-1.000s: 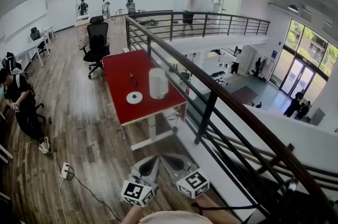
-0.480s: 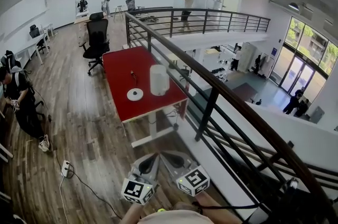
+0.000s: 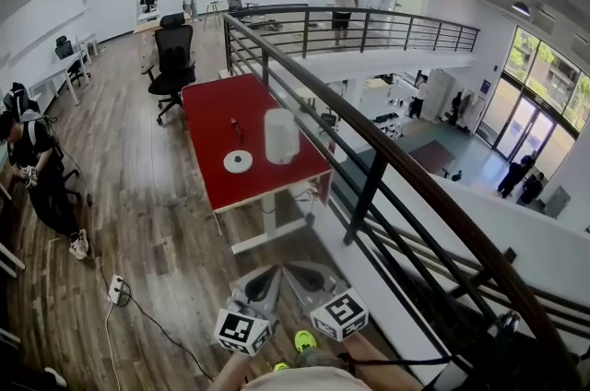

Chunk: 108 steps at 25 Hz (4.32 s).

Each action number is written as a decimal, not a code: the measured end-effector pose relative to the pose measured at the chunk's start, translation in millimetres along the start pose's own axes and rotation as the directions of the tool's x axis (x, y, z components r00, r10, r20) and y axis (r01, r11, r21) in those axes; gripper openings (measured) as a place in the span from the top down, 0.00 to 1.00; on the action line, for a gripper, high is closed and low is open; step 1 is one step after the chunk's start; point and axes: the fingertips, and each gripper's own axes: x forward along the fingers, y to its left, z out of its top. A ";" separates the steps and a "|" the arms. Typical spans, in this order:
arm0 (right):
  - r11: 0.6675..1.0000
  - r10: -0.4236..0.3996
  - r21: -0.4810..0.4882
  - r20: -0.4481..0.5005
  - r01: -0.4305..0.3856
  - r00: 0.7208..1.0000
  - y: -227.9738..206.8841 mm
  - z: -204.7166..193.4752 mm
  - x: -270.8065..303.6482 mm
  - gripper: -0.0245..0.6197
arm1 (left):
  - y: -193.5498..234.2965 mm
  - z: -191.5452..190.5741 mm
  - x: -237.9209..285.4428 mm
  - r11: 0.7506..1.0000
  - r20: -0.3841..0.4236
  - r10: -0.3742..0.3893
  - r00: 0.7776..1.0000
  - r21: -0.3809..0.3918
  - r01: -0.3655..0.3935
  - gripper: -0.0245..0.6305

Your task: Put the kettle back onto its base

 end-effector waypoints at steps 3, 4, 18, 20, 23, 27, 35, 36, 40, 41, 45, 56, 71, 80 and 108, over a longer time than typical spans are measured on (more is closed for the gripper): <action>1.000 0.012 0.003 0.003 -0.012 1.000 -11.8 -1.1 9.9 0.95 | 10.0 -1.9 11.5 1.000 -0.006 0.018 1.000 0.005 -0.018 0.98; 1.000 0.013 0.001 0.003 -0.013 1.000 -16.5 -0.9 13.3 0.95 | 13.4 -1.7 16.2 1.000 -0.008 0.022 1.000 0.010 -0.022 0.98; 0.999 0.038 0.035 0.018 -0.039 0.999 -110.4 -2.9 56.0 0.95 | 55.6 -8.9 109.6 0.997 -0.021 0.067 0.998 0.044 -0.066 0.98; 0.998 0.048 0.026 0.018 -0.049 0.999 -122.0 -7.4 60.3 0.95 | 59.9 -13.0 120.9 0.996 -0.016 0.073 0.997 0.048 -0.072 0.98; 0.998 0.057 0.014 0.016 -0.057 0.998 -143.0 -12.3 63.3 0.95 | 63.2 -17.3 141.5 0.995 -0.006 0.084 0.996 0.049 -0.083 0.98; 0.998 0.057 0.011 0.001 -0.058 0.998 -170.9 -15.4 70.2 0.95 | 70.2 -23.7 169.4 0.995 -0.005 0.093 0.996 0.037 -0.093 0.98; 0.998 0.056 0.027 -0.007 -0.056 0.998 -200.6 -12.6 86.9 0.95 | 84.1 -20.8 197.5 0.993 -0.015 0.113 0.994 0.039 -0.112 0.98; 0.998 0.056 0.027 -0.008 -0.056 0.998 -202.5 -12.1 89.5 0.95 | 87.0 -20.6 199.5 0.993 -0.015 0.115 0.993 0.036 -0.114 0.98; 0.998 0.061 0.025 -0.020 -0.061 0.998 -209.4 -17.7 105.5 0.95 | 102.5 -26.0 205.2 0.992 -0.015 0.125 0.992 0.024 -0.124 0.98; 0.998 0.064 0.023 -0.023 -0.064 0.998 -209.9 -19.2 109.0 0.95 | 105.6 -27.3 205.4 0.992 -0.015 0.126 0.992 0.022 -0.126 0.98; 0.998 0.064 0.023 -0.026 -0.063 0.998 -211.6 -19.7 120.1 0.95 | 116.2 -28.0 207.3 0.993 -0.017 0.119 0.993 0.025 -0.118 0.98; 1.000 0.027 0.008 -0.054 -0.026 0.998 -237.1 -21.4 175.5 0.95 | 170.4 -30.7 230.9 0.996 -0.017 0.093 0.996 -0.008 -0.093 0.97; 1.000 -0.029 0.006 -0.109 0.030 0.994 -269.4 -33.6 272.9 0.95 | 266.7 -39.3 262.8 0.999 -0.032 0.028 0.999 -0.027 -0.029 0.97; 0.998 -0.056 -0.007 -0.133 0.055 0.990 -277.9 -46.1 306.4 0.95 | 301.7 -50.0 271.1 0.999 -0.039 0.016 0.999 -0.038 -0.017 0.98; 0.998 -0.065 -0.011 -0.266 0.065 0.962 -386.3 -88.1 337.1 0.81 | 323.8 -80.6 372.3 0.997 -0.125 0.051 0.991 -0.048 -0.058 0.97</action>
